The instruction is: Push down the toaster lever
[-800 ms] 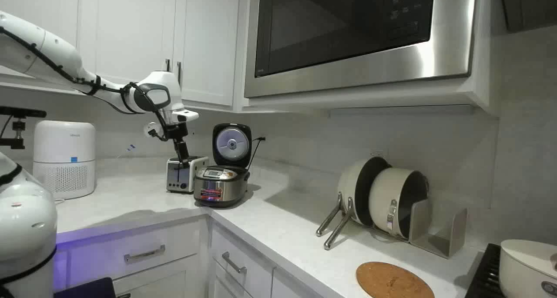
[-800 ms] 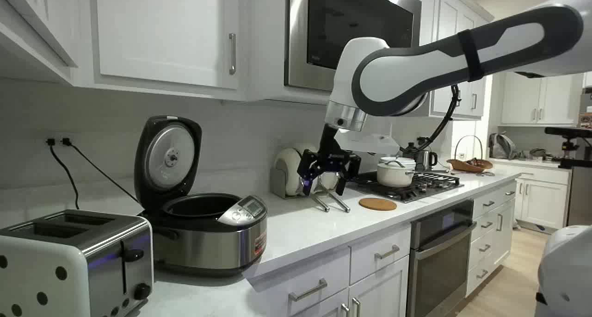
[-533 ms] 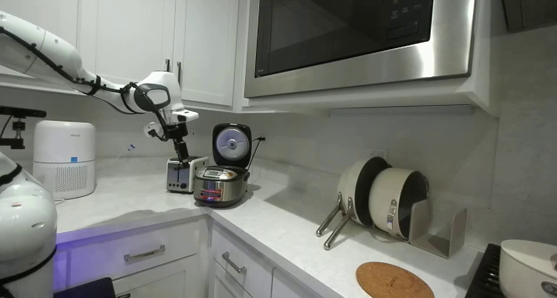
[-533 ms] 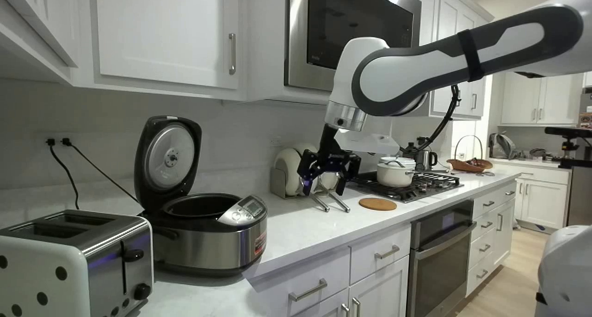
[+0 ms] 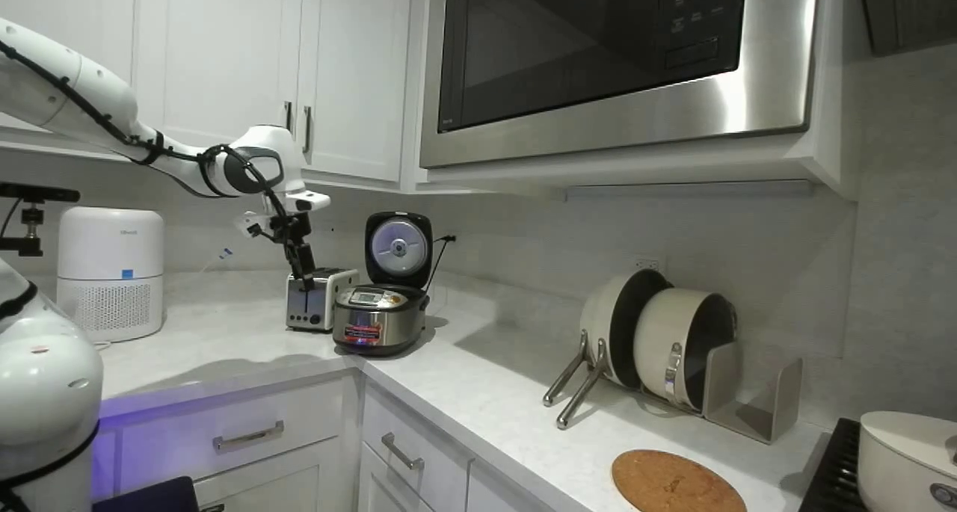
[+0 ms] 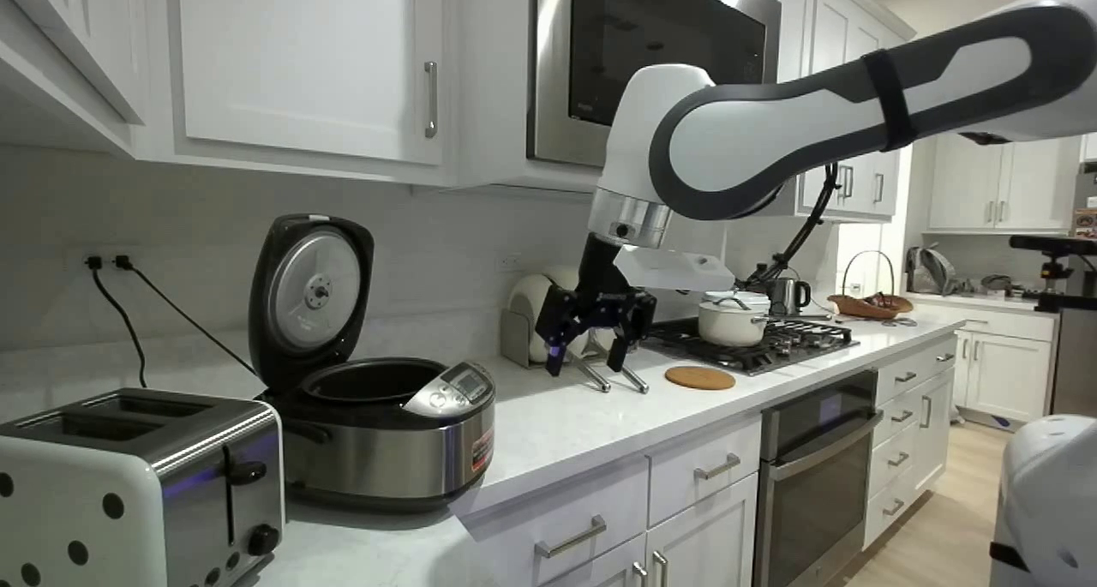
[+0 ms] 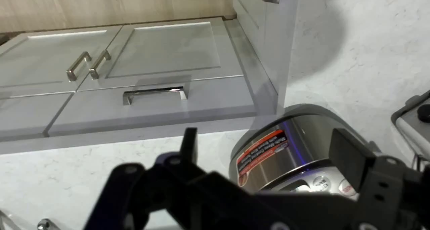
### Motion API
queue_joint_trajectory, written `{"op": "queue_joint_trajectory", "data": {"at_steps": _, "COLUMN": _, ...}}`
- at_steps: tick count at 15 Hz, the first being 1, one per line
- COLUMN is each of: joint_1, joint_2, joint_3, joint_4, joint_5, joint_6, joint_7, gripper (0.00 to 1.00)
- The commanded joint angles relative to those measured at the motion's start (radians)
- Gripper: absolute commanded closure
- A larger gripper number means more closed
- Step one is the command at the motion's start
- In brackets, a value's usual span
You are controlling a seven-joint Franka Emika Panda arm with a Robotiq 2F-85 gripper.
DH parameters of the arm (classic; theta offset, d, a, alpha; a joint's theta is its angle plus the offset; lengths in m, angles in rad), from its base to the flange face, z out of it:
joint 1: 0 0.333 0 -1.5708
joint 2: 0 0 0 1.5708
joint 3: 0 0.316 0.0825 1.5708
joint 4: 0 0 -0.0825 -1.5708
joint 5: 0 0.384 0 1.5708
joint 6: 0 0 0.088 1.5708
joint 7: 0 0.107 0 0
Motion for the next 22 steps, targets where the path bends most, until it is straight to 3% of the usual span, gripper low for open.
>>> {"op": "queue_joint_trajectory", "data": {"at_steps": 1, "joint_1": 0.058, "joint_2": 0.035, "joint_3": 0.019, "joint_4": 0.020, "joint_5": 0.005, "joint_6": 0.061, "joint_7": -0.067, "gripper": 0.00}}
{"op": "queue_joint_trajectory", "data": {"at_steps": 9, "joint_1": 0.176, "joint_2": 0.155, "joint_3": 0.058, "joint_4": 0.068, "joint_5": -0.005, "joint_6": 0.222, "joint_7": -0.214, "gripper": 0.00}}
{"op": "queue_joint_trajectory", "data": {"at_steps": 15, "joint_1": 0.220, "joint_2": 0.279, "joint_3": 0.086, "joint_4": 0.178, "joint_5": -0.062, "joint_6": 0.217, "joint_7": -0.343, "gripper": 0.00}}
{"op": "queue_joint_trajectory", "data": {"at_steps": 22, "joint_1": 0.236, "joint_2": 0.438, "joint_3": 0.124, "joint_4": 0.331, "joint_5": -0.174, "joint_6": 0.218, "joint_7": -0.406, "gripper": 0.00}}
